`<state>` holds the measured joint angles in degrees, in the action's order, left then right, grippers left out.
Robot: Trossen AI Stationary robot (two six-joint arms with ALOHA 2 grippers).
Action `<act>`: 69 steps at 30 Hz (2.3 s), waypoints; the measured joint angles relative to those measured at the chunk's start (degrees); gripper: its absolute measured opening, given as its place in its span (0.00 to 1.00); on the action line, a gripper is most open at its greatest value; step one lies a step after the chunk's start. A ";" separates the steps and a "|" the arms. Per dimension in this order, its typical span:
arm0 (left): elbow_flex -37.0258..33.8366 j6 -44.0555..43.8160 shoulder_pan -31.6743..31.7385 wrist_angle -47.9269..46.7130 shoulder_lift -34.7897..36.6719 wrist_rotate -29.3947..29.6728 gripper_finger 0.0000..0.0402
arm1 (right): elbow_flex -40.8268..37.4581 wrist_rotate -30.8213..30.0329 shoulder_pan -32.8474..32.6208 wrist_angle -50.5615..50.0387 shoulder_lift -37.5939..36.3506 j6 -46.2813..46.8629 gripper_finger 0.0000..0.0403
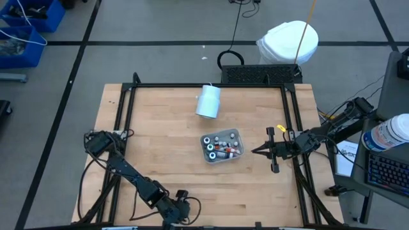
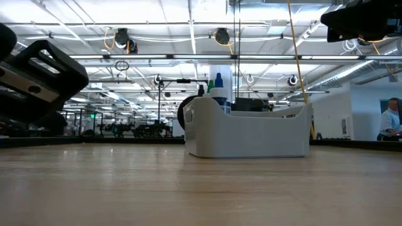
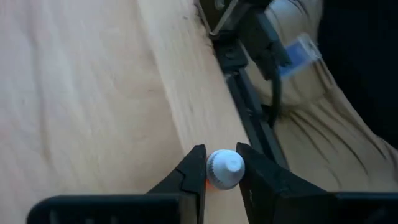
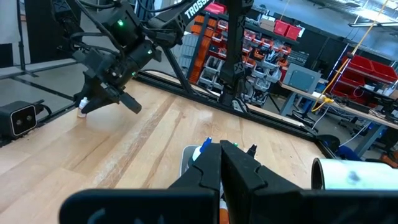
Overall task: Pick & Place food coloring
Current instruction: Put the small orange food coloring bottle into the gray bin
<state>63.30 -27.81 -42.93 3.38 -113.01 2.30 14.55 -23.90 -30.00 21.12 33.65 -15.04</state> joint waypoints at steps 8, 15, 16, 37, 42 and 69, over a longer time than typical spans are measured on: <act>6.21 8.34 6.37 -8.47 3.38 -5.17 0.18 | 0.00 0.00 0.00 0.34 0.02 -0.04 0.00; 27.70 29.70 15.21 -28.55 3.56 3.53 0.18 | 0.02 0.00 0.00 0.78 0.30 -0.32 0.00; 29.47 32.79 16.95 -28.41 3.57 4.87 0.18 | 0.02 0.00 0.00 0.87 0.35 -0.36 0.00; 33.40 55.61 43.17 -18.60 -7.13 -11.64 0.18 | 0.02 -0.02 0.00 -0.31 0.46 -2.05 0.00; 36.99 69.90 47.94 -26.81 -6.98 -22.85 0.18 | 0.02 -0.04 0.02 0.04 0.46 -2.75 0.00; 35.98 76.62 51.01 -25.73 -14.38 -22.12 0.22 | 0.02 -0.02 3.32 -0.30 1.44 -2.17 0.00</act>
<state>99.29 48.81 8.08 -22.35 -127.39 -19.83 14.57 -23.92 -26.68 20.82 35.09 -17.21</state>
